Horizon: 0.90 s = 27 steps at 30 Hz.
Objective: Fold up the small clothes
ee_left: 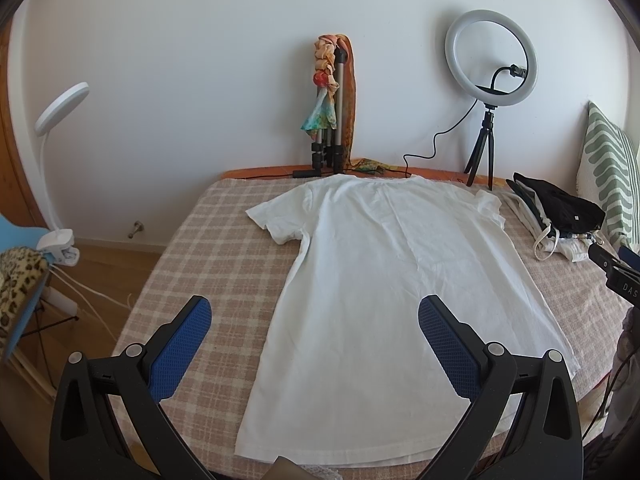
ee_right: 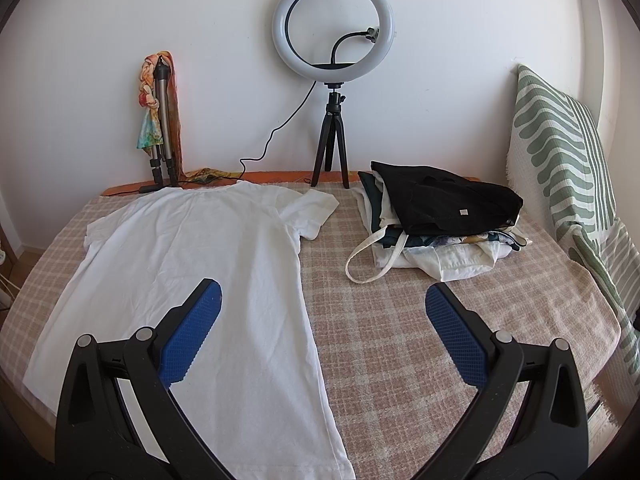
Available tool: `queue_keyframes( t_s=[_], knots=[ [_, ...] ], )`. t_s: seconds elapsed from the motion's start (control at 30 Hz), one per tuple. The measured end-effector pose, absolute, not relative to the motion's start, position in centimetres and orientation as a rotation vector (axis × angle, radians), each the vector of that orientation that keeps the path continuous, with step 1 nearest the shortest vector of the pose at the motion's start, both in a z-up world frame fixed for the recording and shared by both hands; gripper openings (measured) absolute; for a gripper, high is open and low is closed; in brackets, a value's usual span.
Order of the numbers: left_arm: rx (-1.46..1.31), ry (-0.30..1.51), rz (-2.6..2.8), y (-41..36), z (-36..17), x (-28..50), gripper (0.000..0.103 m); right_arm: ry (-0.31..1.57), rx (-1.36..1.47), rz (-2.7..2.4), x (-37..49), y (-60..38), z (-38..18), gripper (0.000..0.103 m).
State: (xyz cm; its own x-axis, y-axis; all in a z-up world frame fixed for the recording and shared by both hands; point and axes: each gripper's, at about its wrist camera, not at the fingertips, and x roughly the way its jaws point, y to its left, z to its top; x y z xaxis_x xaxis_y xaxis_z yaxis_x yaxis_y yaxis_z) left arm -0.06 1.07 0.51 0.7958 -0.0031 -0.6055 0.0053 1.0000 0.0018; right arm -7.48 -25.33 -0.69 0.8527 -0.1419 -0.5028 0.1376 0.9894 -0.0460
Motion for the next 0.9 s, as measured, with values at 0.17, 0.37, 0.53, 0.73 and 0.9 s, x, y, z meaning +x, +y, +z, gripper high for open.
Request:
queue_keyframes(
  t_s=[0.17,0.37,0.53,0.73,0.9],
  knots=[
    [0.009,0.656,0.001,1.5,0.1,-0.2,0.103,0.53,-0.015,-0.149,-7.2,-25.0,-1.1,0.103],
    [-0.011,0.668,-0.02,3.3,-0.8,-0.5,0.103,0.556,0.019,-0.099,-5.9,-23.5,-0.6,0.103],
    [-0.05,0.674,-0.069,4.6,-2.2,-1.3,0.102,0.554,-0.003,0.002,-4.5,-20.6,1.4,0.103],
    [-0.102,0.739,-0.078,6.2,-4.2,-2.1,0.093,0.557,0.019,0.176,-1.1,-15.9,3.7,0.103],
    [-0.192,0.81,-0.042,8.1,-7.0,-2.9,0.072,0.578,-0.074,0.288,2.0,-9.4,4.7,0.103]
  ],
)
